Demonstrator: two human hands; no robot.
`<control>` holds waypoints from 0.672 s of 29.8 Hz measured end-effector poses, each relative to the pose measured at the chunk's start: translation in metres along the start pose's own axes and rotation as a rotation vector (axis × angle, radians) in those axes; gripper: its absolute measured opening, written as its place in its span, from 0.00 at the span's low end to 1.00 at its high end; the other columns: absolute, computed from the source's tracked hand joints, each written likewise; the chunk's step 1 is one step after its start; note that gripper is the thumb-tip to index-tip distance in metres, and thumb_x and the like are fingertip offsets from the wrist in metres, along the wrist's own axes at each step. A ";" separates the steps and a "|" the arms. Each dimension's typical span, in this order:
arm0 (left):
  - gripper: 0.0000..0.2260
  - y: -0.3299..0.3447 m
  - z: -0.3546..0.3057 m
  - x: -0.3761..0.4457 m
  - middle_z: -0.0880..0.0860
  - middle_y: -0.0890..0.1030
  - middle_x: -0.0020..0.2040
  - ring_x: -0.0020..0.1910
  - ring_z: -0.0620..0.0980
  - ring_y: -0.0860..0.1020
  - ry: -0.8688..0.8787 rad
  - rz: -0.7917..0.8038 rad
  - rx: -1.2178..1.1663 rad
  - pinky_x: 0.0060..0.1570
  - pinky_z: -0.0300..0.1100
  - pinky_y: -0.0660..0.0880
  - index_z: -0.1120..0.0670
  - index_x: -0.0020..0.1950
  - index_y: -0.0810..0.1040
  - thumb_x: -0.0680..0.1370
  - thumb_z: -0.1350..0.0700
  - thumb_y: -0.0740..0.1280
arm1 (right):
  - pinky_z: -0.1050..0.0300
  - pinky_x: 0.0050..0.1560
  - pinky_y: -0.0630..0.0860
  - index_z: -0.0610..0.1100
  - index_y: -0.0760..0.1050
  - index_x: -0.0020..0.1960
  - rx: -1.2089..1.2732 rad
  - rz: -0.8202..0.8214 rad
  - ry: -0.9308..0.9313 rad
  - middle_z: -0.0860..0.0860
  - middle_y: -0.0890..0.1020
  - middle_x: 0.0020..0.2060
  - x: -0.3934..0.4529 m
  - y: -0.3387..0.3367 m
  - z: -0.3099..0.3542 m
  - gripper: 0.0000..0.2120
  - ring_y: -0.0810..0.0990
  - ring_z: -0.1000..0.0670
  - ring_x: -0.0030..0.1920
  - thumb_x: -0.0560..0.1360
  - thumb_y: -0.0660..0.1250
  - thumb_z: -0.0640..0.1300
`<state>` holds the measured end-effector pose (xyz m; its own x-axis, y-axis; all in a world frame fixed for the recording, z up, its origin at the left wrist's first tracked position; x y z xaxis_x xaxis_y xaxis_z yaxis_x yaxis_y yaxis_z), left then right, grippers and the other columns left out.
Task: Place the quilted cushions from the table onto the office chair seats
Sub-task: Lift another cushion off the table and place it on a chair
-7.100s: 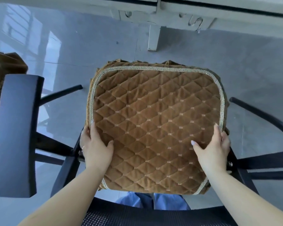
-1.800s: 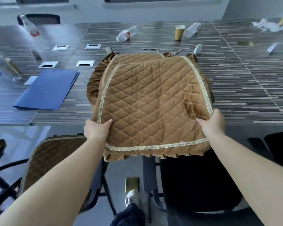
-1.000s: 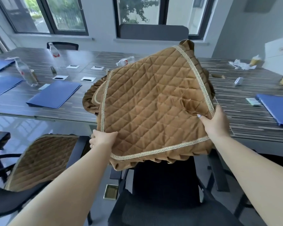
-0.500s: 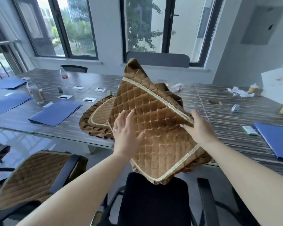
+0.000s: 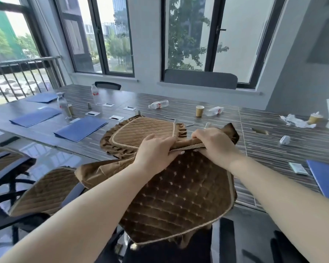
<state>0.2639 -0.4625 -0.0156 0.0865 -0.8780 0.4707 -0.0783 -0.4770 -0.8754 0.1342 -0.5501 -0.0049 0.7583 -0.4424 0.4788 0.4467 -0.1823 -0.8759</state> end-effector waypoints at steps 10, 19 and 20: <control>0.13 -0.030 0.048 -0.030 0.45 0.75 0.28 0.33 0.50 0.74 -0.318 -0.160 -0.334 0.35 0.42 0.71 0.50 0.35 0.74 0.75 0.44 0.68 | 0.43 0.73 0.61 0.50 0.53 0.76 0.219 0.042 0.925 0.45 0.59 0.75 -0.125 0.065 -0.084 0.47 0.58 0.42 0.74 0.66 0.72 0.62; 0.20 -0.052 0.108 -0.061 0.55 0.78 0.36 0.36 0.50 0.75 -0.679 -0.363 -0.789 0.37 0.45 0.70 0.61 0.42 0.78 0.77 0.43 0.66 | 0.39 0.60 0.75 0.49 0.63 0.70 1.068 -0.224 1.445 0.46 0.77 0.62 -0.185 0.121 -0.089 0.50 0.78 0.41 0.59 0.55 0.77 0.65; 0.21 -0.052 0.111 -0.064 0.56 0.79 0.38 0.38 0.51 0.76 -0.703 -0.363 -0.802 0.38 0.46 0.73 0.61 0.43 0.79 0.76 0.42 0.66 | 0.37 0.57 0.77 0.50 0.66 0.66 1.112 -0.245 1.450 0.47 0.79 0.59 -0.183 0.120 -0.087 0.47 0.80 0.41 0.56 0.53 0.78 0.66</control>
<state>0.3729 -0.3773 -0.0129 0.7545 -0.5864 0.2947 -0.5288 -0.8092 -0.2562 0.0079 -0.5677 -0.2032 -0.0500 -0.9260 -0.3742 0.9969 -0.0233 -0.0753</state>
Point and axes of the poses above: each hand's wrist, its own x-axis towards the middle knuckle, its own y-axis out of the palm, z = x × y, the point moved 6 cm from there along x, towards the middle knuckle
